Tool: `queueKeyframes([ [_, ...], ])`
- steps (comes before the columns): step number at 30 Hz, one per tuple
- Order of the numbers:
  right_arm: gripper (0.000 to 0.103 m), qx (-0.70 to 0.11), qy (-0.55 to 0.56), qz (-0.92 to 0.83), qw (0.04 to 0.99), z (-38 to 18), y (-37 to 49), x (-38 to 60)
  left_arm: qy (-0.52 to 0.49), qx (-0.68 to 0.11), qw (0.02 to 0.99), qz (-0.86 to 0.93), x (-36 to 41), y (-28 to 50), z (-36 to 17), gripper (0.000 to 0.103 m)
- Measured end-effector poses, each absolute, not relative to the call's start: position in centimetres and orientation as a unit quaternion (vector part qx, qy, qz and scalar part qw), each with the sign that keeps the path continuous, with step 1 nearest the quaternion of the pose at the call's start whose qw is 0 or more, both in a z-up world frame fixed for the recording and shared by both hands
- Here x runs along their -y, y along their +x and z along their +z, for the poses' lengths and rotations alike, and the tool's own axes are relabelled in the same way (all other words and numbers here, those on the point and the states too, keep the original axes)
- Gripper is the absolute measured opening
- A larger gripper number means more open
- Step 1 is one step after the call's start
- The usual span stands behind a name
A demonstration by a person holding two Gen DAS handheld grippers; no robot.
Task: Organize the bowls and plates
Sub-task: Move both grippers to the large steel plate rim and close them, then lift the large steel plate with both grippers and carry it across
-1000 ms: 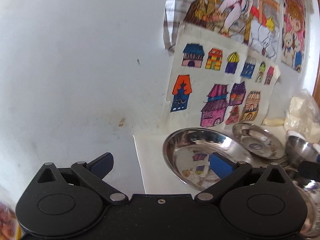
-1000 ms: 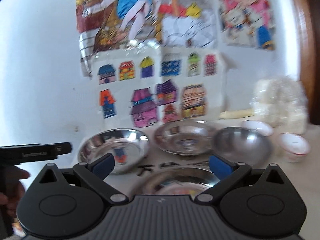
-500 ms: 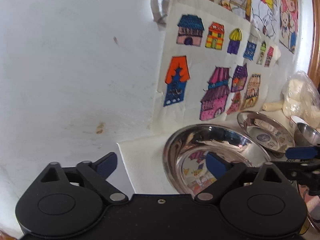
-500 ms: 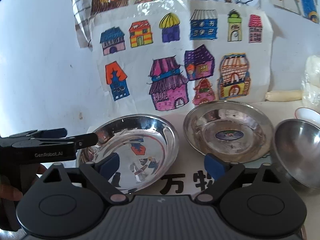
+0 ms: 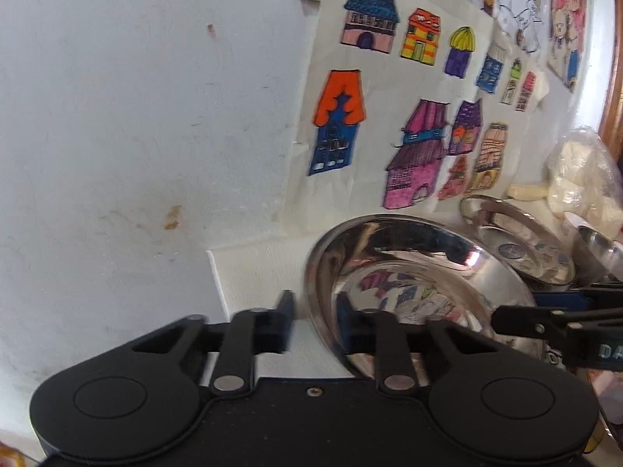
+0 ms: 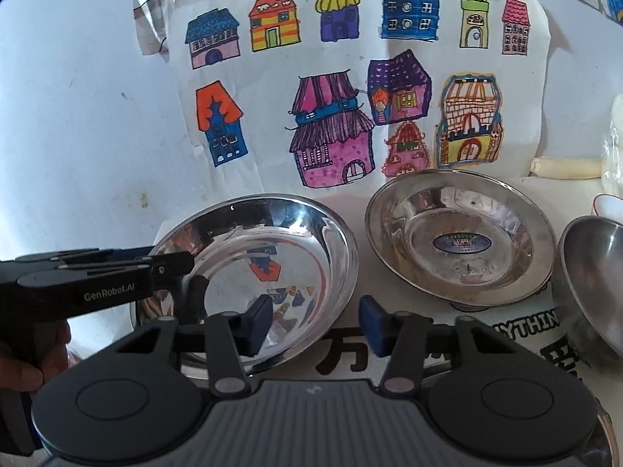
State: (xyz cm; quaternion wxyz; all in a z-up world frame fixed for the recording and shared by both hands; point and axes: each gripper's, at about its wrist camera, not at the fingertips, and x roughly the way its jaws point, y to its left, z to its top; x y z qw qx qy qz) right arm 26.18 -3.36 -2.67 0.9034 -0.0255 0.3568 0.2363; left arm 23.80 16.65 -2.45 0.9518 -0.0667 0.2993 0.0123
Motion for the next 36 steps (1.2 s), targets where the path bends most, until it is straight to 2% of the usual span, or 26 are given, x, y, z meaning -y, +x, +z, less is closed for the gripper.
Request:
queueKeyframes([
  [4, 0.037, -0.353, -0.023, 0.228, 0.907, -2.7, 26.0, 3.3, -0.075, -0.298, 0.951, 0.017, -16.7, 23.7, -2.4, 0.017],
  [6, 0.030, -0.350, -0.020, 0.223, 0.909, -2.6, 25.9, 3.5, -0.086, -0.300, 0.950, 0.016, -16.9, 23.5, -2.2, 0.017],
  [9, 0.027, -0.341, -0.015, 0.224, 0.913, -2.2, 25.6, 4.0, -0.088, -0.289, 0.953, 0.016, -16.8, 22.9, -1.4, 0.017],
  [20, 0.027, -0.302, 0.006, 0.202, 0.932, 0.8, 21.9, 8.4, -0.097, -0.262, 0.960, -0.039, -12.0, 20.4, 1.6, 0.018],
  [36, 0.027, -0.308, 0.011, 0.108, 0.945, 0.8, 15.6, 17.6, -0.047, -0.302, 0.946, -0.109, -1.7, 19.1, 0.2, 0.019],
])
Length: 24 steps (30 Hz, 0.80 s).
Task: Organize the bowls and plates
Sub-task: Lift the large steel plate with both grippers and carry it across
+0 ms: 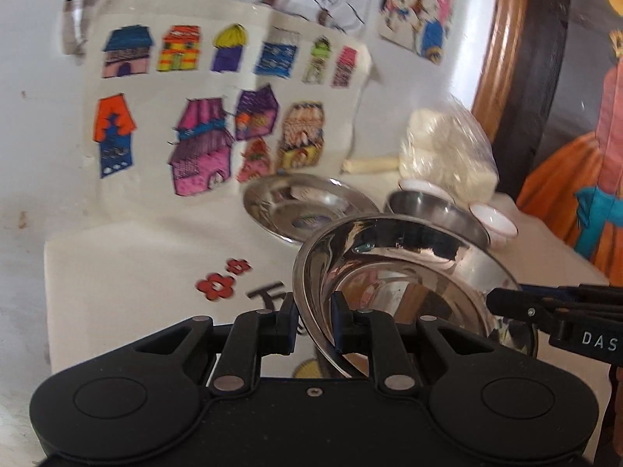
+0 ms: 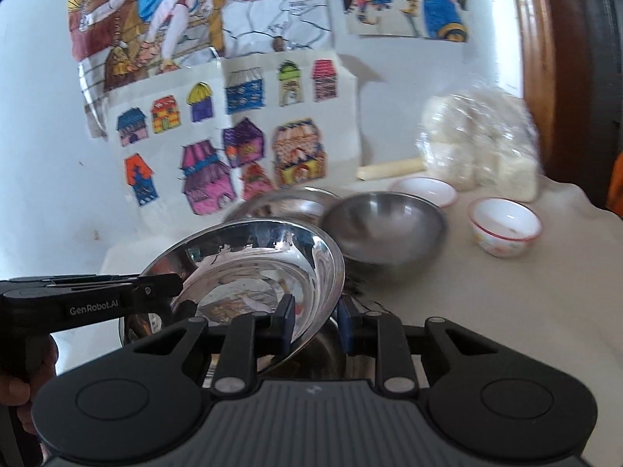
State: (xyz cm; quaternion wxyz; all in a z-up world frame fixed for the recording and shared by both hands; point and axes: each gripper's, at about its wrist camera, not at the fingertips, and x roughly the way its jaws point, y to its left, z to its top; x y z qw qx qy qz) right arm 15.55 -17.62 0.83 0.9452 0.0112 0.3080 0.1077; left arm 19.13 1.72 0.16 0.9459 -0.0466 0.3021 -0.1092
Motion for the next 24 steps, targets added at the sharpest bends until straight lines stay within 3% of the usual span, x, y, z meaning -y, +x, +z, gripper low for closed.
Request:
queueKeyframes([
  [10, 0.029, -0.316, -0.011, 0.095, 0.944, 0.1, 14.4, 18.1, -0.024, -0.328, 0.938, -0.108, -0.7, 18.7, -1.0, 0.019],
  [24, 0.042, -0.328, -0.021, 0.105, 0.939, -0.4, 14.1, 17.8, -0.016, -0.346, 0.932, -0.105, -0.6, 18.7, -1.3, 0.021],
])
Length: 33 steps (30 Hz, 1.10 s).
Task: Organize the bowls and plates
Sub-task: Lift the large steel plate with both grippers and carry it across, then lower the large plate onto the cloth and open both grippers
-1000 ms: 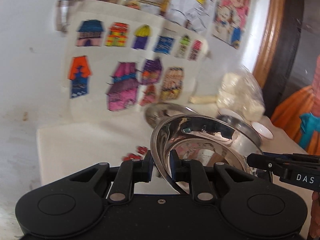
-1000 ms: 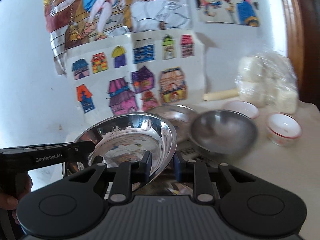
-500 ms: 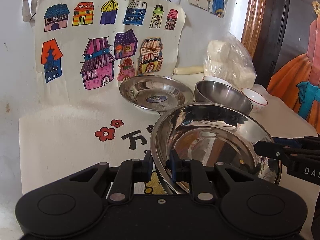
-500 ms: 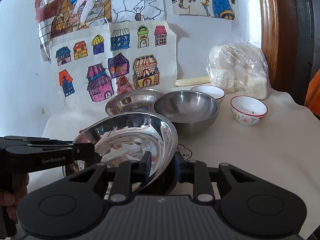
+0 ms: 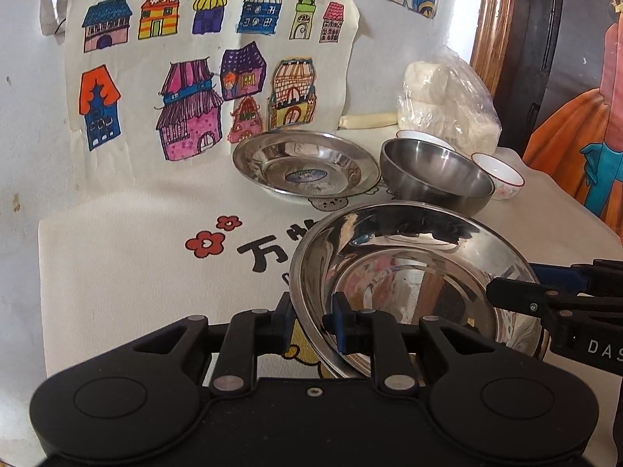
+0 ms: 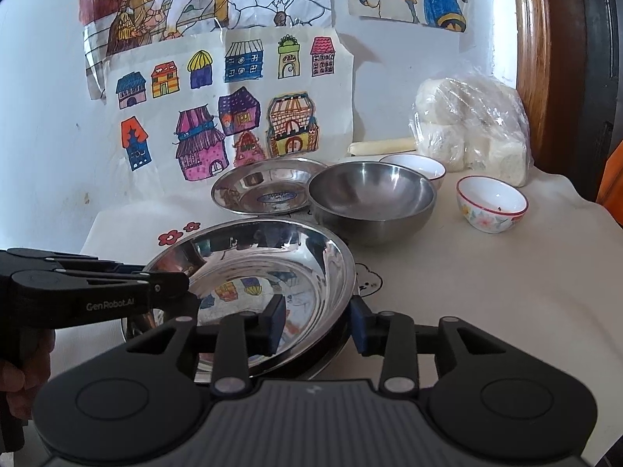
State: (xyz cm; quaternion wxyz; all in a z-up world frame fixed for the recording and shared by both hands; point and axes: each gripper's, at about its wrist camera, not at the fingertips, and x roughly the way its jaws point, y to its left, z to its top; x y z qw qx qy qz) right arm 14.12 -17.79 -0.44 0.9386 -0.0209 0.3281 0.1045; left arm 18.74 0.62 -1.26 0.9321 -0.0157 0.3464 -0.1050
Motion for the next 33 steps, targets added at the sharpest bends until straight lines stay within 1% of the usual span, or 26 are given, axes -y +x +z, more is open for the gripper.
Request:
queueKeyframes([
  [4, 0.049, -0.329, -0.020, 0.110, 0.938, -0.5, 14.1, 17.6, -0.020, -0.347, 0.932, -0.103, -0.8, 18.7, -1.3, 0.025],
  [6, 0.050, -0.330, -0.019, 0.115, 0.937, -0.5, 14.1, 17.5, -0.023, -0.344, 0.933, -0.101, -0.8, 18.6, -1.2, 0.032],
  [7, 0.050, -0.330, -0.020, 0.116, 0.937, -0.5, 14.1, 17.5, -0.025, -0.342, 0.934, -0.100, -0.9, 18.6, -1.1, 0.033],
  [10, 0.052, -0.331, -0.020, 0.116, 0.936, -0.5, 14.1, 17.5, -0.029, -0.336, 0.937, -0.095, -1.0, 18.4, -0.8, 0.047],
  [12, 0.057, -0.330, -0.021, 0.115, 0.937, -0.5, 14.1, 17.6, -0.029, -0.330, 0.939, -0.089, -1.1, 18.3, -0.5, 0.060],
  [13, 0.058, -0.328, -0.020, 0.116, 0.937, -0.5, 14.0, 17.7, -0.030, -0.328, 0.940, -0.086, -1.1, 18.2, -0.4, 0.063],
  [15, 0.066, -0.323, -0.018, 0.117, 0.939, -0.3, 13.9, 17.7, -0.034, -0.321, 0.943, -0.076, -1.2, 17.9, -0.2, 0.076],
  [16, 0.069, -0.320, -0.017, 0.117, 0.940, -0.2, 13.8, 17.7, -0.041, -0.314, 0.946, -0.068, -1.3, 17.6, 0.0, 0.080],
  [18, 0.078, -0.315, -0.011, 0.119, 0.941, -0.1, 13.6, 17.8, -0.063, -0.295, 0.952, -0.051, -1.9, 17.0, 0.3, 0.097],
  [19, 0.080, -0.313, -0.006, 0.121, 0.942, 0.0, 13.5, 18.0, -0.076, -0.283, 0.955, -0.039, -2.2, 16.6, 0.4, 0.100],
  [20, 0.085, -0.310, -0.001, 0.123, 0.943, 0.1, 13.3, 18.1, -0.090, -0.268, 0.959, -0.023, -2.5, 16.1, 0.6, 0.102],
  [22, 0.090, -0.302, 0.009, 0.122, 0.945, 0.4, 12.9, 18.4, -0.104, -0.247, 0.963, 0.017, -2.8, 15.2, 0.9, 0.102],
  [24, 0.098, -0.291, 0.020, 0.121, 0.949, 0.7, 12.4, 18.8, -0.106, -0.231, 0.964, 0.077, -2.7, 14.3, 1.1, 0.102],
  [26, 0.102, -0.276, 0.032, 0.120, 0.953, 1.1, 11.8, 19.2, -0.101, -0.215, 0.963, 0.129, -2.6, 13.3, 1.5, 0.102],
  [28, 0.103, -0.265, 0.036, 0.120, 0.956, 1.3, 11.2, 19.5, -0.089, -0.203, 0.964, 0.147, -2.7, 12.4, 1.8, 0.102],
  [33, 0.103, -0.251, 0.021, 0.127, 0.959, 2.0, 10.2, 19.6, -0.052, -0.190, 0.973, 0.124, -2.8, 10.9, 3.0, 0.102],
])
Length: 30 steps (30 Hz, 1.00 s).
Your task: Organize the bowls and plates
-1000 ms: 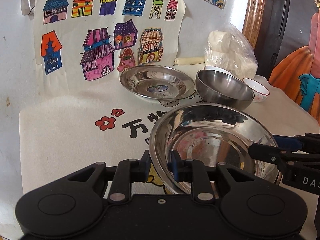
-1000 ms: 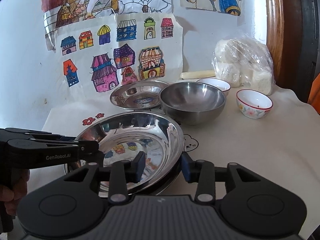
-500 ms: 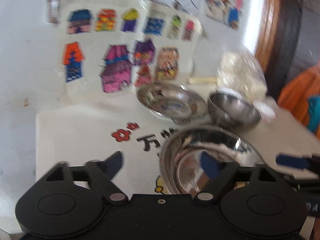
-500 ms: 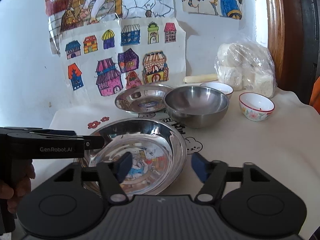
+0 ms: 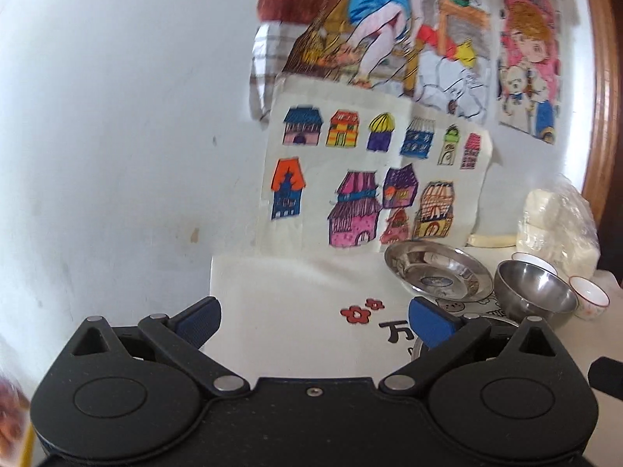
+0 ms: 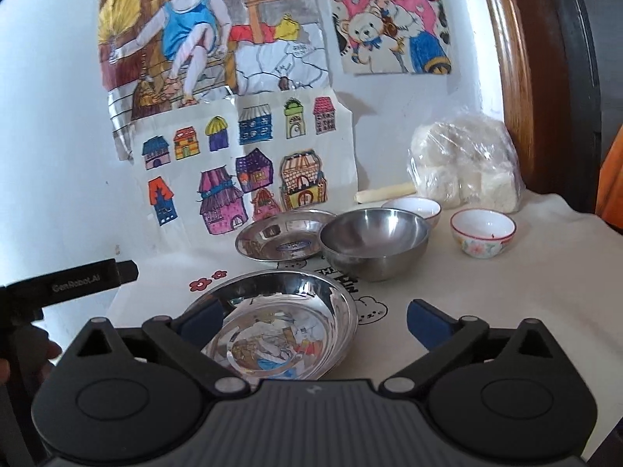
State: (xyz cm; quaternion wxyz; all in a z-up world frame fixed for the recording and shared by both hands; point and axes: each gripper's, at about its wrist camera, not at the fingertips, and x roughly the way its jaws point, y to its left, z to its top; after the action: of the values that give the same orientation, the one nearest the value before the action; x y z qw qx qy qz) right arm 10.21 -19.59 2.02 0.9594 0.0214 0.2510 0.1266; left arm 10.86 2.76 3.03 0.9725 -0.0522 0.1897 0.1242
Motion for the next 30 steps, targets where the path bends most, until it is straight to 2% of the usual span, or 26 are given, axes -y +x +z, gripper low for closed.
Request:
queueKeyframes([
  [9, 0.103, -0.256, -0.044, 0.150, 0.954, 3.2, 9.8, 18.5, -0.045, -0.216, 0.973, 0.066, -4.6, 12.3, 5.4, 0.102],
  [15, 0.103, -0.280, -0.055, 0.189, 0.939, 5.5, 11.7, 18.5, -0.026, -0.303, 0.949, 0.082, -5.6, 15.9, 6.8, 0.102],
  [21, 0.103, -0.365, 0.002, 0.194, 0.910, 6.7, 17.1, 20.1, -0.092, -0.381, 0.917, 0.079, -7.7, 19.8, 5.9, 0.102],
  [30, 0.103, -0.394, -0.023, 0.188, 0.899, 7.2, 27.0, 19.5, -0.127, -0.391, 0.910, 0.062, -7.2, 25.9, 5.7, 0.102],
])
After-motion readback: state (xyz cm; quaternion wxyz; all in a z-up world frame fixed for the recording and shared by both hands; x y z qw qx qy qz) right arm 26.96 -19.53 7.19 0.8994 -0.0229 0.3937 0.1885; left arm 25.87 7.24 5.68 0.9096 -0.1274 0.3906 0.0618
